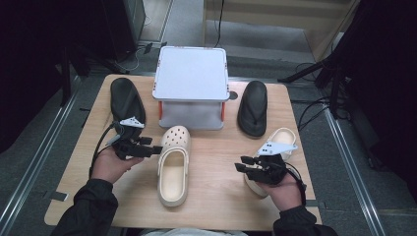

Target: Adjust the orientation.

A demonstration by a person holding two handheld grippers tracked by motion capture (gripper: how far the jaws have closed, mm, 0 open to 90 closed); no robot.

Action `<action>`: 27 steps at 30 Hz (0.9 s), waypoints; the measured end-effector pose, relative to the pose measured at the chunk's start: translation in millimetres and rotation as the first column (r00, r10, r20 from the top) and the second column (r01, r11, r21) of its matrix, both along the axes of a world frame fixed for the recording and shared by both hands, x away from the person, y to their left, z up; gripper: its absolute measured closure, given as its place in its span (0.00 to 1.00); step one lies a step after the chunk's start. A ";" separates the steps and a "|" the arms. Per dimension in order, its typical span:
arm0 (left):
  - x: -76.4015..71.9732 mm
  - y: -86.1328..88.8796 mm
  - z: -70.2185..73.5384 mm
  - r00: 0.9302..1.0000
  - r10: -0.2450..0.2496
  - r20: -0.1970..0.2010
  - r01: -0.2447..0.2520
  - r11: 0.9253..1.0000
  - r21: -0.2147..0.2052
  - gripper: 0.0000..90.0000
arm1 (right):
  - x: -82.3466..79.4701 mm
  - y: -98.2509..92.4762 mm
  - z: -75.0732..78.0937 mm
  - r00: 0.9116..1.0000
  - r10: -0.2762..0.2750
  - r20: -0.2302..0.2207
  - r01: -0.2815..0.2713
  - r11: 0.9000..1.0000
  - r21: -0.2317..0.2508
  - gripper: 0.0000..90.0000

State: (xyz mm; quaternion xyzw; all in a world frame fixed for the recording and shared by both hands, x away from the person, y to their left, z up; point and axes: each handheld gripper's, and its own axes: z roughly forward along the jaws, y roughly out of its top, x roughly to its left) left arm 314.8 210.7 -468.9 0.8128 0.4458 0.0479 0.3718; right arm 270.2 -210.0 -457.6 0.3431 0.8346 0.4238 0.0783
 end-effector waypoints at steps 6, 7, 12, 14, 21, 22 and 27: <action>3.3 -1.3 0.9 1.000 -0.006 0.002 0.006 1.000 -0.001 0.44 | -8.0 -19.6 -2.5 0.999 -0.035 -0.028 0.035 0.999 -0.006 0.73; 4.1 -1.5 0.9 1.000 -0.005 0.000 0.005 1.000 0.000 0.44 | -9.8 -22.5 -2.5 0.999 -0.039 -0.032 0.039 0.999 -0.007 0.74; 8.3 -0.8 -0.4 1.000 0.007 0.001 -0.007 1.000 -0.010 0.44 | -17.5 -36.5 -3.6 0.997 -0.073 -0.032 0.073 0.997 -0.004 0.75; 9.8 -0.8 -0.9 1.000 0.008 -0.002 -0.008 1.000 -0.023 0.44 | -20.0 -42.8 -4.5 0.996 -0.084 -0.027 0.084 0.996 -0.012 0.75; 12.7 -3.0 -1.4 1.000 -0.004 -0.005 0.004 1.000 -0.012 0.44 | -29.5 -65.0 -5.6 0.991 -0.127 -0.033 0.127 0.992 -0.010 0.84; 12.8 -3.5 -1.7 1.000 -0.006 -0.007 0.006 1.000 -0.010 0.44 | -31.1 -67.3 -5.9 0.991 -0.127 -0.031 0.127 0.992 -0.012 0.85; 12.5 -3.3 -1.3 1.000 -0.009 -0.001 0.009 1.000 -0.007 0.44 | -32.5 -78.6 -12.1 0.991 -0.125 -0.049 0.123 0.992 -0.032 0.91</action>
